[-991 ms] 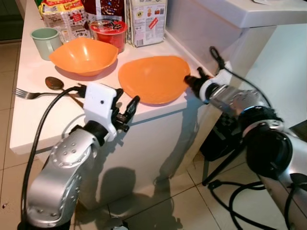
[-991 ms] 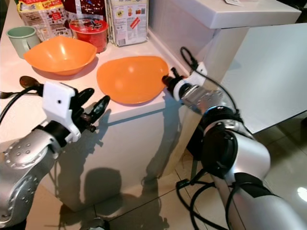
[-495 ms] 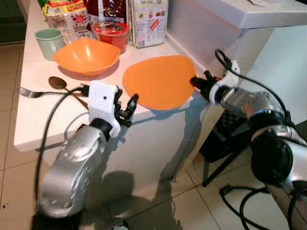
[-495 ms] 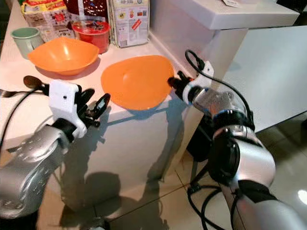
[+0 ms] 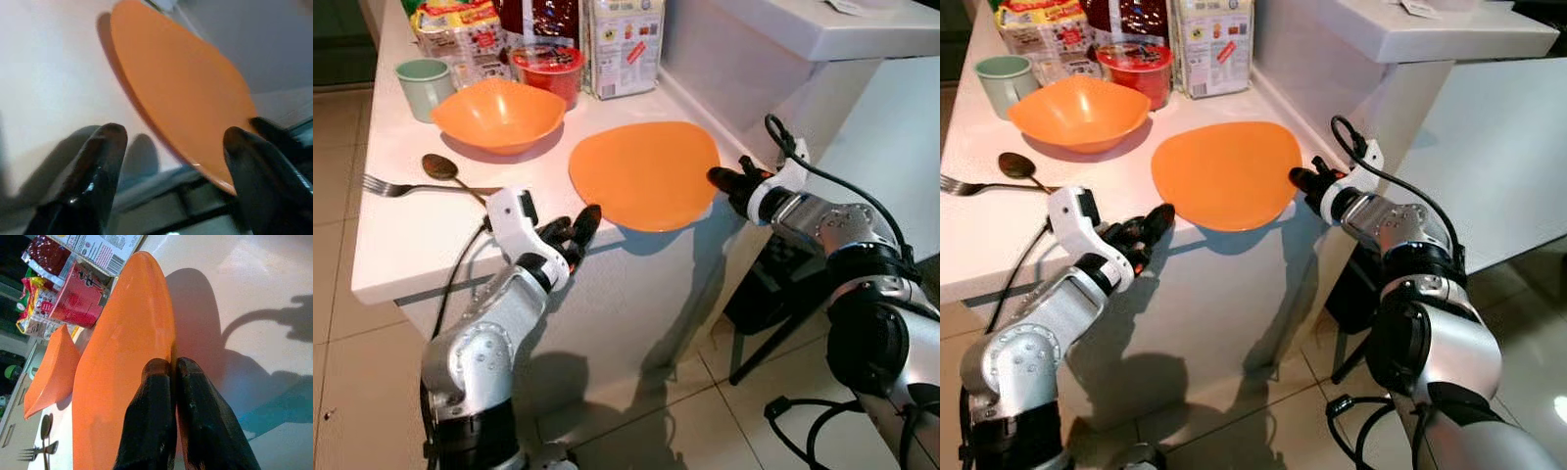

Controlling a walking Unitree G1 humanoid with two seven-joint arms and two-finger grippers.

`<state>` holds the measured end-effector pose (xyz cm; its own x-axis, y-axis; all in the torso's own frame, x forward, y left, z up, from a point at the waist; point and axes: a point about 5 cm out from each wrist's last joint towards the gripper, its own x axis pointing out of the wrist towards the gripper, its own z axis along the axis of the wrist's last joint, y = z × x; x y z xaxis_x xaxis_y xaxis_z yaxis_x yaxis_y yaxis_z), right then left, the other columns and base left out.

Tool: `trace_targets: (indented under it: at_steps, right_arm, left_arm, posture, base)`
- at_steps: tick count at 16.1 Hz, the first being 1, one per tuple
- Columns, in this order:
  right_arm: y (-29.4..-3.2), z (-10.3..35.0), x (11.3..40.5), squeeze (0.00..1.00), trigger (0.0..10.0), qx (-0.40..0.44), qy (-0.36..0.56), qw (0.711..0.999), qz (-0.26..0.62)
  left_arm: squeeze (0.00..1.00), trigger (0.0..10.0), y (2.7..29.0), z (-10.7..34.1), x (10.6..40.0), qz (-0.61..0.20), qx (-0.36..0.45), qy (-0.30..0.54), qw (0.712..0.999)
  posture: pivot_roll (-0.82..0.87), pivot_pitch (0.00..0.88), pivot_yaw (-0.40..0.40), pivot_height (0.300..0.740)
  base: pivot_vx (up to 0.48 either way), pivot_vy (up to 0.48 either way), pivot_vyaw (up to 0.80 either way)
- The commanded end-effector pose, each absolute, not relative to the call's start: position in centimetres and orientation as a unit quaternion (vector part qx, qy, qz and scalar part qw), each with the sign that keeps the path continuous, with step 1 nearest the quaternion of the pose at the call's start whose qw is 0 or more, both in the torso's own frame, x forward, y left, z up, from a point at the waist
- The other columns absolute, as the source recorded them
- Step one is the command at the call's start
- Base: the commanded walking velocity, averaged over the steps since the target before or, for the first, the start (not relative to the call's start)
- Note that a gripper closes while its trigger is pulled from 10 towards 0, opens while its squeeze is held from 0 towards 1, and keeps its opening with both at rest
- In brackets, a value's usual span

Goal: Setting the table

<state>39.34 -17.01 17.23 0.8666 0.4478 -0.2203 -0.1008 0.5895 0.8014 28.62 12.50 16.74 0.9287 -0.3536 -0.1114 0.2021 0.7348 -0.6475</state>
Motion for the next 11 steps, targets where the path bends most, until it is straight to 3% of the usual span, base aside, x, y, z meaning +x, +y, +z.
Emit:
trace_targets:
  at_steps: [1,10,11]
  right_arm:
    - [-17.5,17.3,39.2,0.00,0.0,0.427,0.201,0.868,0.155]
    - [-16.8,17.7,38.6,0.00,0.0,0.450,0.203,0.848,0.196]
    - [-16.7,17.6,38.4,0.00,0.0,0.450,0.206,0.846,0.199]
  left_arm:
    - [1.00,10.0,11.4,16.1,28.5,-0.174,-0.367,0.142,0.902]
    - [1.00,10.0,10.4,14.2,28.8,-0.153,-0.357,0.228,0.893]
    - [0.96,10.0,10.3,14.1,28.7,-0.152,-0.355,0.233,0.893]
  posture:
    - [0.09,0.000,-0.070,0.740]
    - [0.09,0.000,-0.068,0.740]
    - [0.09,0.000,-0.067,0.740]
  base:
    - [0.000,0.000,0.00]
    - [0.000,0.000,0.00]
    - [0.000,0.000,0.00]
